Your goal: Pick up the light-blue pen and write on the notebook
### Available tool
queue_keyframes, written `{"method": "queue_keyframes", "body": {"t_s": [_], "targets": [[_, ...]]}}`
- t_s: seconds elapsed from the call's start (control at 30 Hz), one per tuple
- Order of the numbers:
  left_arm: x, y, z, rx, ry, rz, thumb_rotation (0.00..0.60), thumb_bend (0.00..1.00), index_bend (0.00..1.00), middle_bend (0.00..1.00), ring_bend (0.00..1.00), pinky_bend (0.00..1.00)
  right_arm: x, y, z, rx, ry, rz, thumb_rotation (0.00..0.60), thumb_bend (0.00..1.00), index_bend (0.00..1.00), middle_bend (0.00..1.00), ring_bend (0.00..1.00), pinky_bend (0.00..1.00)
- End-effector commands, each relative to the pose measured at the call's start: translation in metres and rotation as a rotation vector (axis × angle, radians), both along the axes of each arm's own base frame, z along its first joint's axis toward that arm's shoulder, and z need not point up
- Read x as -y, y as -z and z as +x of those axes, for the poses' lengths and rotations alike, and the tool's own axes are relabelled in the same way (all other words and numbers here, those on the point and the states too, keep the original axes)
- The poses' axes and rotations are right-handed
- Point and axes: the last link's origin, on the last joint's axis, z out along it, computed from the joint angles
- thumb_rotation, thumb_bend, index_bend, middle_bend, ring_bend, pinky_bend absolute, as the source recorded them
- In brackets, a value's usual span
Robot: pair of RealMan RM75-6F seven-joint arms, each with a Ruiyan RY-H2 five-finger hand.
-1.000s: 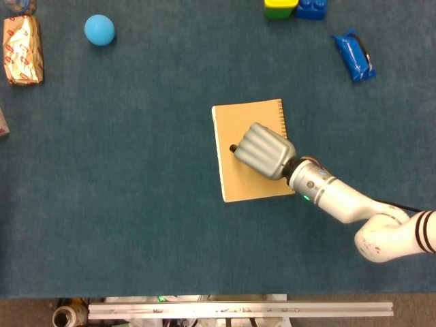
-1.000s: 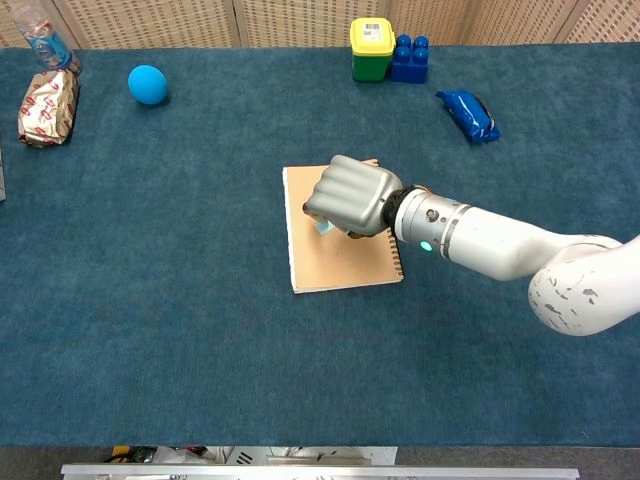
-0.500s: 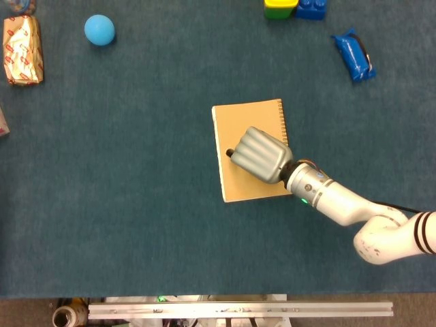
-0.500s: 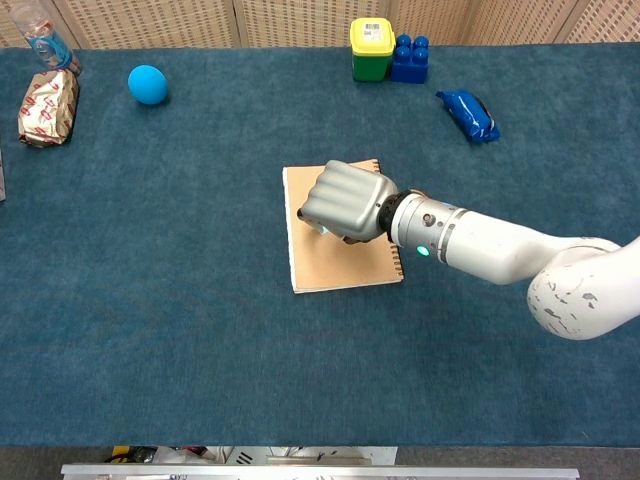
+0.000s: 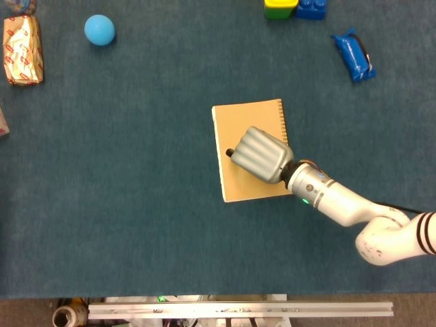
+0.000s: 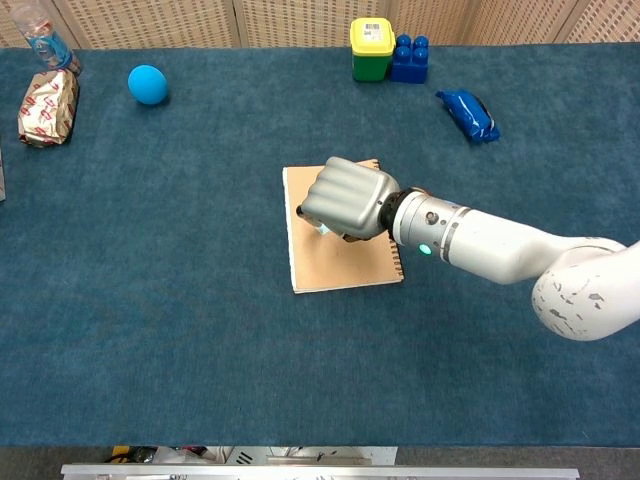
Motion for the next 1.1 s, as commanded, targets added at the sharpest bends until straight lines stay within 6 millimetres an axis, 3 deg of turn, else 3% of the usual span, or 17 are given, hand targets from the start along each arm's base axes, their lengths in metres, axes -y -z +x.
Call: {"method": "queue_keyframes", "body": {"t_s": [0.03,0.23,0.4,0.57,0.63,0.7,0.9,1.1], "targets": [[-0.001,0.0,0.001,0.001,0.004,0.0,0.6,0.34,0.19,0.27,0.23,0.12,0.003,-0.012,0.001,0.028,0.01,-0.021,0.545,0.79,0.43,1.0,1.0,1.0],[-0.002,-0.001,0.0,0.004,0.005,0.008,0.6,0.34,0.19,0.27,0.23,0.12,0.009,-0.055,-0.005,0.146,0.082,-0.102,0.546,0.76,0.43,1.0,1.0,1.0],[-0.005,-0.002,0.0,0.009,0.01,0.018,0.6,0.34,0.19,0.27,0.23,0.12,0.013,-0.105,-0.022,0.255,0.155,-0.22,0.545,0.53,0.42,1.0,1.0,1.0],[-0.009,-0.001,0.001,0.011,0.016,0.019,0.6,0.34,0.19,0.27,0.23,0.12,0.006,-0.149,-0.051,0.332,0.257,-0.33,0.546,0.39,0.4,0.93,0.98,1.0],[-0.01,0.001,0.001,0.011,0.017,0.015,0.6,0.34,0.19,0.27,0.23,0.12,0.002,-0.17,-0.07,0.362,0.312,-0.405,0.545,0.37,0.4,0.88,0.92,0.99],[-0.011,0.002,0.002,0.012,0.019,0.011,0.6,0.34,0.19,0.27,0.23,0.12,-0.005,-0.187,-0.089,0.365,0.35,-0.479,0.545,0.36,0.4,0.79,0.81,0.91],[-0.014,0.006,0.008,0.013,0.042,0.002,0.6,0.34,0.19,0.27,0.23,0.12,-0.033,-0.223,-0.134,0.381,0.462,-0.605,0.545,0.32,0.33,0.49,0.42,0.52],[-0.016,0.01,0.012,0.013,0.054,-0.006,0.6,0.34,0.19,0.27,0.23,0.12,-0.06,-0.243,-0.164,0.396,0.517,-0.674,0.547,0.32,0.32,0.43,0.35,0.48]]}}
